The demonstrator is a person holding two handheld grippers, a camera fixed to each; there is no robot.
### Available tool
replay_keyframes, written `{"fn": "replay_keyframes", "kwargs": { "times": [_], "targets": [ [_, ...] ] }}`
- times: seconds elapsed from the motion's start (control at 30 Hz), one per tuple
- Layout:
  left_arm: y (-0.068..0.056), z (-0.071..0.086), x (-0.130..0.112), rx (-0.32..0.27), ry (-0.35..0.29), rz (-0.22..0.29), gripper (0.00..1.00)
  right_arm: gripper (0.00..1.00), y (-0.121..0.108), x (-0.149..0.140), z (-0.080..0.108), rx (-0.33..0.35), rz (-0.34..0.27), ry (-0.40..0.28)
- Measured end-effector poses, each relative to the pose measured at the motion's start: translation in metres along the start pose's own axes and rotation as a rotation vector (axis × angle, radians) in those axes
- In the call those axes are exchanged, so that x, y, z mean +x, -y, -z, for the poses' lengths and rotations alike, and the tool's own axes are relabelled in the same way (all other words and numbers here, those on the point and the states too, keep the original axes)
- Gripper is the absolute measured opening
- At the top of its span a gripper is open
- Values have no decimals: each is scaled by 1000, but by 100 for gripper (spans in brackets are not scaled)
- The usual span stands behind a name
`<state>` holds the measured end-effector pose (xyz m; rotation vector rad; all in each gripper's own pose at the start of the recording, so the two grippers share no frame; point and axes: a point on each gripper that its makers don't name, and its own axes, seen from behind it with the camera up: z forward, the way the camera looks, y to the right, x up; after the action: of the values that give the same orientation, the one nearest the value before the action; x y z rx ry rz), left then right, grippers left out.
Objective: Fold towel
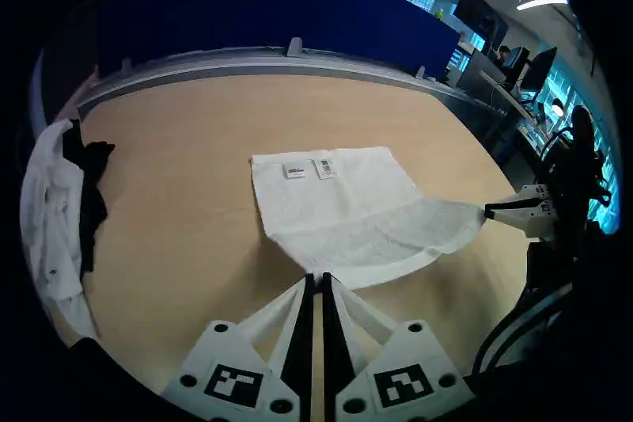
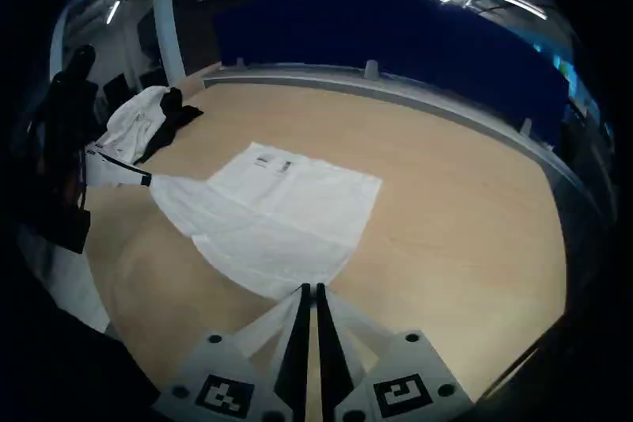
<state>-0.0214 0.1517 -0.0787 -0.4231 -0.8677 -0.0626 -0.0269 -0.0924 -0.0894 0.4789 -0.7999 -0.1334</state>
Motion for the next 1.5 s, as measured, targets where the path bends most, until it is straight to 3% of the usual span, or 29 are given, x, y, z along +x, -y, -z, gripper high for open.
{"fn": "replay_keyframes", "kwargs": {
  "times": [0.2, 0.57, 0.83, 1.17, 1.37, 1.5],
  "targets": [
    [-6, 10, -5, -19, 6, 7, 7, 5, 5, 1, 14, -4, -4, -2],
    [-10, 2, -17, -26, 19, 18, 7, 5, 19, -29, -8, 6, -35, 30],
    [-10, 0, -27, -23, 33, 18, 7, 43, 38, -63, -22, -1, -32, 65],
    [-7, 0, -37, -23, 47, 18, 7, 43, 54, -98, -34, 5, -68, 111],
    [-6, -1, -40, -25, 50, 20, 7, 43, 56, -111, -39, 6, -58, 136],
    [-8, -2, -43, -26, 55, 19, 7, 35, 57, -115, -41, 3, -49, 144]
  ]
}}
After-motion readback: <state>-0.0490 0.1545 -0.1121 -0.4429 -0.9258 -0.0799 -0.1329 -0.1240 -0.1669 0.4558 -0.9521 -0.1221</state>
